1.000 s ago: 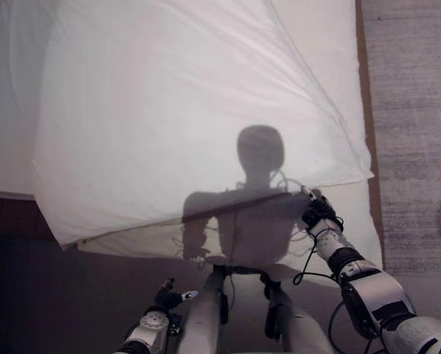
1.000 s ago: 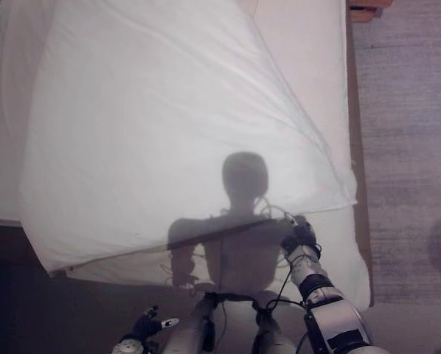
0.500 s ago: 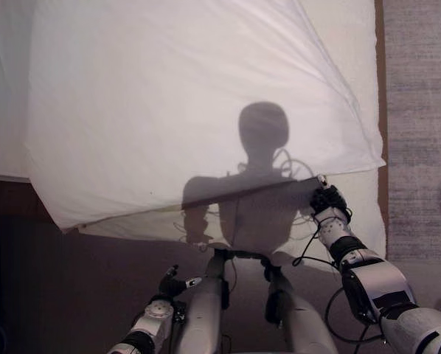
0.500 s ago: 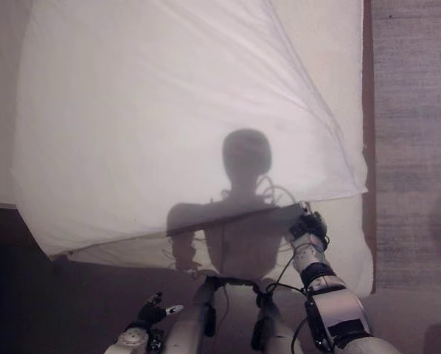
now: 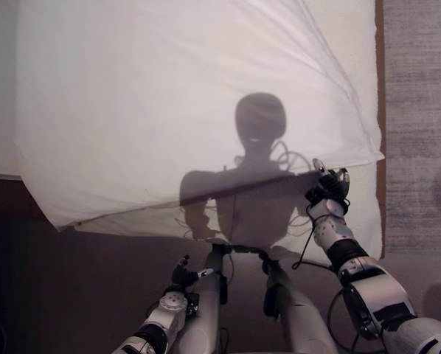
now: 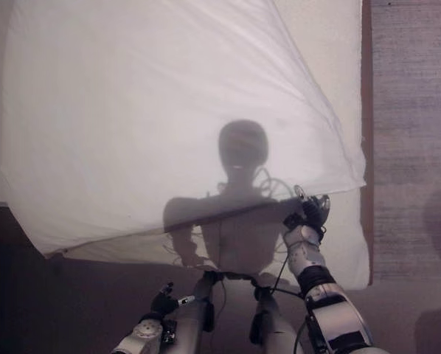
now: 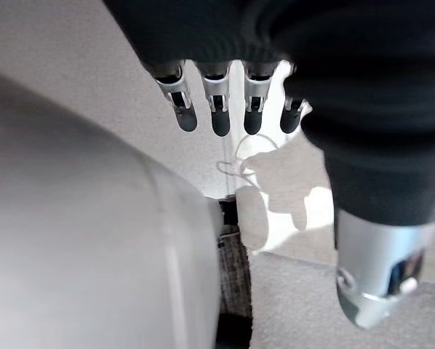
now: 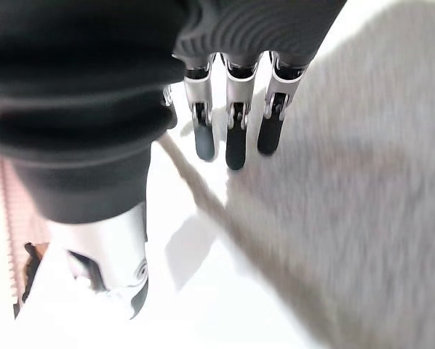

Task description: Make the bed

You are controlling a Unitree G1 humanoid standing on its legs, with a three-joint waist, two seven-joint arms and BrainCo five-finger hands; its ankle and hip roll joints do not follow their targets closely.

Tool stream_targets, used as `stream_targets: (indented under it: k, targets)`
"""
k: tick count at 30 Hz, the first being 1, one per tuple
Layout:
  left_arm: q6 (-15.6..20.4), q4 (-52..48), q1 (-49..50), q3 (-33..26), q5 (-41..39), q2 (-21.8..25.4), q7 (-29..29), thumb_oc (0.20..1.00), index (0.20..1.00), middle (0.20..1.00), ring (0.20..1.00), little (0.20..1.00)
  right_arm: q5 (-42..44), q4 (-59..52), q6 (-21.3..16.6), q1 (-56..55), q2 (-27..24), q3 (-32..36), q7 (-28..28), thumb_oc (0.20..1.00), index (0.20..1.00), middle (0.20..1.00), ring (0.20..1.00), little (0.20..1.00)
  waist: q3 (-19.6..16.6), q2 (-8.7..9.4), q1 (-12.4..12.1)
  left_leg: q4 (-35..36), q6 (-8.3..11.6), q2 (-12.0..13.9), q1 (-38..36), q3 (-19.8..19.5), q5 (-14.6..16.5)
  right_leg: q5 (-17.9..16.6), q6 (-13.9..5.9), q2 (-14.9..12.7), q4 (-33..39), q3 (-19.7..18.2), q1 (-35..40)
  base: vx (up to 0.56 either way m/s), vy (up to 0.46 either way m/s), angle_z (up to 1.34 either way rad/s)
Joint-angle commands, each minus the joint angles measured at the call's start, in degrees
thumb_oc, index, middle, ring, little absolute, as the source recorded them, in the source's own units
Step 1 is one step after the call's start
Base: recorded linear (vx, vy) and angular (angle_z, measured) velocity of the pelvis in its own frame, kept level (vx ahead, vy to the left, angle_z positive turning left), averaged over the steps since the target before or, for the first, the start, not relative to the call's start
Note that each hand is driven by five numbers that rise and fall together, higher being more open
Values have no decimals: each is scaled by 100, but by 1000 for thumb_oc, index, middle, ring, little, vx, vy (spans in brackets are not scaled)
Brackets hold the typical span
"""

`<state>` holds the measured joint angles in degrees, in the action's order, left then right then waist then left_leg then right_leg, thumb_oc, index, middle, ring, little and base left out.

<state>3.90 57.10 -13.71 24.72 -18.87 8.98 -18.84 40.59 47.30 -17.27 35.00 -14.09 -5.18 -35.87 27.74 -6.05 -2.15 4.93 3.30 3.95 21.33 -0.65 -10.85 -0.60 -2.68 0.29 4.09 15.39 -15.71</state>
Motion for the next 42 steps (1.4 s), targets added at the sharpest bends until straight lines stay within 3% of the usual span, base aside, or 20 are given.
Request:
stream_targets:
  k: [1,6,12,18,26,34,42]
  targets:
    - [87,210,-60,-23,237,8,-310,1000,1000,1000,1000,1000,-1196,-551,-42,49,-215,78,-736,1000,1000,1000,1000,1000,-1,430,173,7,28,-358,-466,186,535,-446,-494,-525,-64,-475,-121,-56,25,-12]
    - [160,92,-51,-99,206,58,-394,1000,1000,1000,1000,1000,-1506,-838,-2,20,-274,172,-924,1000,1000,1000,1000,1000,41,414,193,7,0,-377,-463,251,532,-507,-516,-546,-70,-554,-170,-48,24,-13]
    - [140,99,15,-197,138,80,-247,1000,1000,1000,1000,1000,-849,-995,-220,76,-246,117,-171,1000,1000,1000,1000,1000,45,431,171,7,-20,-379,-468,300,526,-550,-528,-539,-58,-619,-207,-31,5,-9]
    - [61,235,63,-242,31,79,31,1000,1000,1000,1000,1000,501,-768,-405,289,-107,-13,867,1000,1000,1000,1000,1000,59,476,101,7,-5,-371,-450,300,488,-586,-517,-526,-50,-621,-224,-4,-2,0]
    - [-19,292,49,-210,-162,110,212,1000,1000,1000,1000,1000,2354,-66,-419,884,170,-40,1634,1000,1000,1000,1000,1000,85,526,-22,7,30,-355,-365,264,443,-632,-512,-493,-15,-565,-276,0,0,0]
    - [-55,298,-39,-130,-360,71,304,1000,1000,1000,1000,1000,3515,193,-567,1284,519,108,1955,1000,1000,1000,1000,1000,80,487,-126,7,50,-359,-251,214,407,-630,-502,-491,-16,-507,-341,0,0,0]
    - [-41,248,-69,-77,-360,100,313,1000,1000,1000,1000,1000,3550,-6,-632,1431,550,-53,2024,1000,1000,1000,1000,1000,117,461,-178,7,71,-382,-195,199,387,-647,-508,-509,-13,-478,-369,-1,3,1]
